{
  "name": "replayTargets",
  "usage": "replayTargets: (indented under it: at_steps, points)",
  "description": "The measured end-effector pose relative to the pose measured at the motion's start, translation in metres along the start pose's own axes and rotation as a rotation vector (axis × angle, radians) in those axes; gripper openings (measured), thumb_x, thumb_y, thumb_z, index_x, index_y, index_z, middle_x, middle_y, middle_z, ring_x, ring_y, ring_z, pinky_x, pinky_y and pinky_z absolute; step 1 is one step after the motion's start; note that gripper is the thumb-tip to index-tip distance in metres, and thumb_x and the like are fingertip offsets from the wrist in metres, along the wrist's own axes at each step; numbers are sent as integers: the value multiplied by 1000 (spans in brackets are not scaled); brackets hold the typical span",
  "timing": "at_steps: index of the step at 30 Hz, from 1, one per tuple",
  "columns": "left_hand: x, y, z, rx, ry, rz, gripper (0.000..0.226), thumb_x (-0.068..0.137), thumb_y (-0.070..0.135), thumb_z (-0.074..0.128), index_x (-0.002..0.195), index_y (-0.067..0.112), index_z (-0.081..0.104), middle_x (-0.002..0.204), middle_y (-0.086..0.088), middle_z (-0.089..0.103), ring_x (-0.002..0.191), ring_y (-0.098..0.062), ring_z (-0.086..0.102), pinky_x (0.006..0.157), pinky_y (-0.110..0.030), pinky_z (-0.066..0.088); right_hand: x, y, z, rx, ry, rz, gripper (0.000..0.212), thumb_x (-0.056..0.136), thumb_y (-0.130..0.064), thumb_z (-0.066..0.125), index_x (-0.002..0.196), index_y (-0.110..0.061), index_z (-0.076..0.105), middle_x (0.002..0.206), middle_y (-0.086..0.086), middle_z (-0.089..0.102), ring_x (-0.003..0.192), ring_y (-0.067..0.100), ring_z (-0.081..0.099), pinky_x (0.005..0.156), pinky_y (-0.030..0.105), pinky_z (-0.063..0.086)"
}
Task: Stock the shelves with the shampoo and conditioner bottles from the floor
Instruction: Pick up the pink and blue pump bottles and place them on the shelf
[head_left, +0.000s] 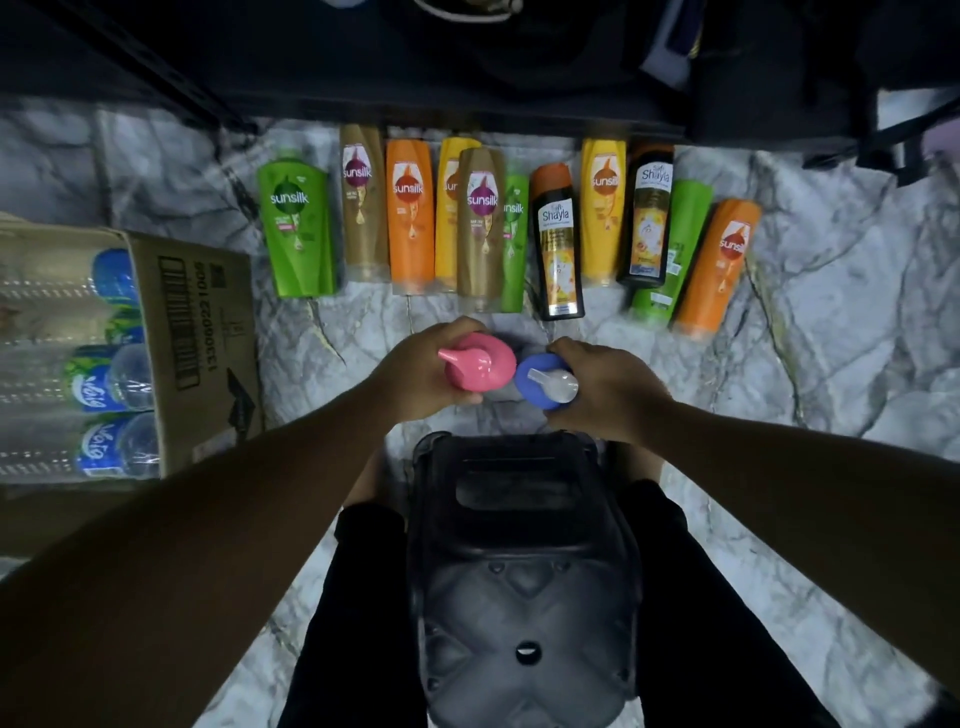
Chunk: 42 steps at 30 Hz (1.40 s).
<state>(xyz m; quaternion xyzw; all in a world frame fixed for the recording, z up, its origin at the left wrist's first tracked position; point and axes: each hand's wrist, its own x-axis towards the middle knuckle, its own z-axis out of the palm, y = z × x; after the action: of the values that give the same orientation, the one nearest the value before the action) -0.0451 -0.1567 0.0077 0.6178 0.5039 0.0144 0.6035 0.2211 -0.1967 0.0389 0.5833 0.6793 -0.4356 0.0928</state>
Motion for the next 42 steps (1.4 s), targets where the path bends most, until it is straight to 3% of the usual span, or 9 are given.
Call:
replayTargets:
  at_steps: [8, 14, 19, 22, 27, 32, 35, 39, 42]
  points:
    - [-112, 146, -44, -126, 83, 1, 76, 63, 10, 95, 125, 32, 57, 127, -1, 60, 117, -21, 60, 94, -31, 51, -111, -74, -129, 96, 89, -80, 69, 58, -56, 76, 121, -35, 56, 103, -8, 69, 89, 15, 65, 76, 36, 55]
    - [-237, 320, -128, -188, 152, 52, 71, 68, 7, 94, 127, 30, 60, 117, 15, 69, 107, 4, 63, 84, -7, 44, -252, -186, -265, 447, 361, -85, 66, 57, -49, 83, 115, -51, 53, 111, -25, 67, 98, -2, 66, 79, 16, 52]
    - [-340, 463, -182, -208, 313, 207, 67, 68, 24, 95, 123, 35, 58, 115, 34, 66, 110, 10, 61, 95, -14, 46, -357, -281, -352, 702, 672, -129, 66, 64, -25, 93, 117, -33, 53, 113, -14, 67, 102, 9, 65, 83, 19, 48]
    - [-391, 530, -207, -213, 397, 328, 65, 73, 19, 91, 124, 42, 58, 117, 28, 68, 112, 4, 64, 90, -13, 48, -404, -326, -392, 880, 830, -204, 64, 67, -17, 94, 116, -33, 55, 112, -14, 67, 98, 11, 66, 77, 22, 52]
    - [-442, 621, -247, -368, 470, 528, 72, 66, 38, 93, 130, 26, 62, 121, -4, 74, 110, -20, 71, 90, -30, 57, -455, -392, -464, 1099, 977, -412, 55, 62, -35, 95, 106, -39, 63, 109, -4, 72, 97, 18, 71, 79, 31, 60]
    - [-469, 694, -275, -418, 542, 733, 81, 63, 57, 92, 134, 30, 63, 124, -6, 73, 114, -23, 70, 86, -27, 58, -491, -440, -536, 1153, 1039, -625, 71, 49, -61, 92, 112, -39, 67, 114, 1, 74, 99, 22, 74, 79, 37, 60]
    - [-479, 737, -292, -422, 627, 882, 72, 62, 60, 90, 126, 35, 68, 119, -5, 74, 110, -21, 72, 83, -26, 58, -509, -461, -578, 1130, 1071, -731, 60, 55, -52, 89, 110, -37, 69, 108, 4, 76, 97, 25, 75, 81, 45, 57]
    - [-492, 799, -319, -432, 735, 1058, 46, 68, 48, 80, 113, 40, 73, 107, -3, 77, 94, -15, 74, 73, -24, 58, -530, -491, -635, 1084, 1150, -841, 59, 60, -54, 86, 112, -31, 69, 102, 5, 77, 93, 23, 75, 71, 33, 60]
    - [-507, 845, -340, -438, 805, 1137, 46, 72, 53, 78, 114, 37, 72, 106, -4, 77, 93, -20, 75, 75, -32, 59, -547, -514, -679, 1052, 1185, -903, 47, 74, -48, 85, 112, -26, 69, 102, 5, 77, 94, 26, 75, 80, 48, 60]
